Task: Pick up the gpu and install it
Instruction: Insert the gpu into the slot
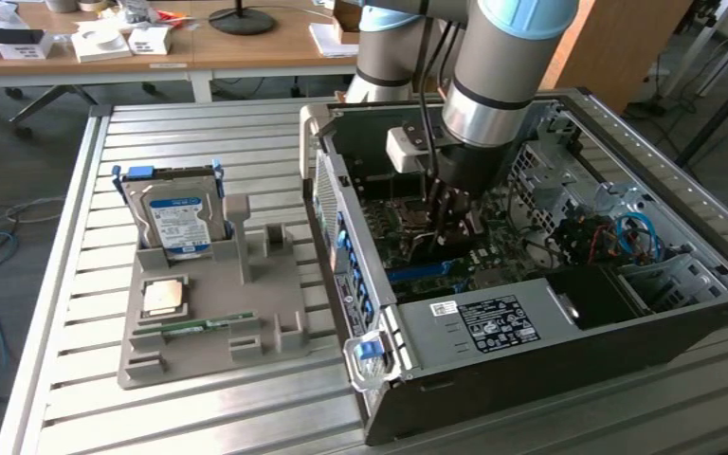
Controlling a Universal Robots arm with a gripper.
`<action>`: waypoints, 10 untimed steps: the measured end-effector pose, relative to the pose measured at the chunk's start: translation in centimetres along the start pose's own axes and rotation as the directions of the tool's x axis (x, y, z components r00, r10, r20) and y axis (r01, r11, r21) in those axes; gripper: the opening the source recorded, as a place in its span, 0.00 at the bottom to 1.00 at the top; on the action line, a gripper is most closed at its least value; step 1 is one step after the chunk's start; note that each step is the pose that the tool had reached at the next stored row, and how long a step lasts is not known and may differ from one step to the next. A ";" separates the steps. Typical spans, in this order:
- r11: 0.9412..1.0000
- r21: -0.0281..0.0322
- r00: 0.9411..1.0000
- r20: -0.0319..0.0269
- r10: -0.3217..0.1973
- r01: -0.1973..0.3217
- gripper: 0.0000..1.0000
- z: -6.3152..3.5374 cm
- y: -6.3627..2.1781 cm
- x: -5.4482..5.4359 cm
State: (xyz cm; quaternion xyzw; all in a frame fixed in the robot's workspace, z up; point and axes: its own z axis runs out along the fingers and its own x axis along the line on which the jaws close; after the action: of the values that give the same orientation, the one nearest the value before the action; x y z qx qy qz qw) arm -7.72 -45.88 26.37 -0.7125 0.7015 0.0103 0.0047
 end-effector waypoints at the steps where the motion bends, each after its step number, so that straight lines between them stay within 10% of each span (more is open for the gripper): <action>1: 1.000 0.000 1.000 0.000 0.000 0.000 0.26 0.01 0.00 0.0; 10: 1.000 0.005 1.000 0.001 0.000 0.000 0.26 0.07 0.08 0.0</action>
State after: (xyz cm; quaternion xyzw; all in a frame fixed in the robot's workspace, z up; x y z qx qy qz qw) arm -7.80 -45.87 26.30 -0.7126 0.7015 0.0089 0.0066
